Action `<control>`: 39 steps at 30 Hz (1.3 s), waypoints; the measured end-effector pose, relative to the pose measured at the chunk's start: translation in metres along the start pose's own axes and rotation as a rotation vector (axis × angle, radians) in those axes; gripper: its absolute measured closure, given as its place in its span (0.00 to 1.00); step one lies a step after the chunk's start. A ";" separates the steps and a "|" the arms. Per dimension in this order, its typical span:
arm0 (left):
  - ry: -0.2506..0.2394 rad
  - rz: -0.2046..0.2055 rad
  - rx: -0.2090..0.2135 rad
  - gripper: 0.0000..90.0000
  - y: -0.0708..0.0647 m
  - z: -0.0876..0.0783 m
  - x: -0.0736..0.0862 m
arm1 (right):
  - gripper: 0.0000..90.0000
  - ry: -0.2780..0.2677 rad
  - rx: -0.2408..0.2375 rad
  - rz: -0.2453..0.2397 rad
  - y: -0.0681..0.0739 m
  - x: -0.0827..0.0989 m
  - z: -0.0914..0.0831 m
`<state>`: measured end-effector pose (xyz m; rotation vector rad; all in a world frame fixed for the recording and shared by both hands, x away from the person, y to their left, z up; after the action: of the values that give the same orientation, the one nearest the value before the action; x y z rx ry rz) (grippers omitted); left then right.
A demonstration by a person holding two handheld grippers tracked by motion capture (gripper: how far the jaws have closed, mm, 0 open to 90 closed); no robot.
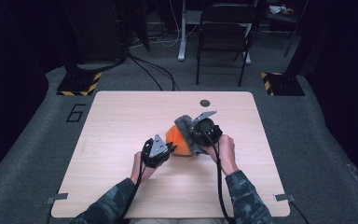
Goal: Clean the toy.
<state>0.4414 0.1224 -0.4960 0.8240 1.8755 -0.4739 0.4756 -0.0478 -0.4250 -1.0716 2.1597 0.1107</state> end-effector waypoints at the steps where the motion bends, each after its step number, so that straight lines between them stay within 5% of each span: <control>1: 0.001 -0.003 0.006 0.90 -0.001 -0.001 -0.001 | 0.81 -0.002 0.002 -0.012 0.005 -0.003 -0.001; 8: 0.027 0.003 0.036 0.89 -0.007 0.000 0.000 | 0.80 0.060 0.051 -0.070 0.023 -0.005 0.012; 15: 0.045 -0.003 0.043 0.88 -0.003 0.002 0.002 | 0.80 0.075 0.048 -0.045 0.009 0.006 0.019; 21: 0.044 -0.020 0.042 0.86 0.000 0.003 0.003 | 0.80 0.135 0.041 0.028 -0.005 0.023 0.024; 23: 0.049 -0.023 0.044 0.86 0.000 0.003 0.003 | 0.80 0.125 0.045 0.017 -0.010 0.026 0.027; 26: 0.051 -0.028 0.048 0.86 0.000 0.003 0.004 | 0.80 0.172 0.032 0.085 -0.018 0.041 0.035; 34: 0.051 -0.031 0.055 0.86 0.002 0.005 0.004 | 0.80 0.259 -0.005 0.174 -0.035 0.073 0.060; 39: 0.042 -0.042 0.055 0.86 0.001 0.005 0.004 | 0.80 0.292 -0.007 0.172 -0.038 0.081 0.066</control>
<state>0.4441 0.1215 -0.5017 0.8382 1.9284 -0.5406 0.5074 -0.1015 -0.5164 -0.9512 2.5150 0.0429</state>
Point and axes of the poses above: each handheld gripper's, and its own axes: z roughly forward along the jaws, x roughly out of its underside, y roughly to its left, the point moved 4 cm from there along z, roughly forward along the jaws, and after that the axes turned 9 degrees about -z, right-handed, at the moved point
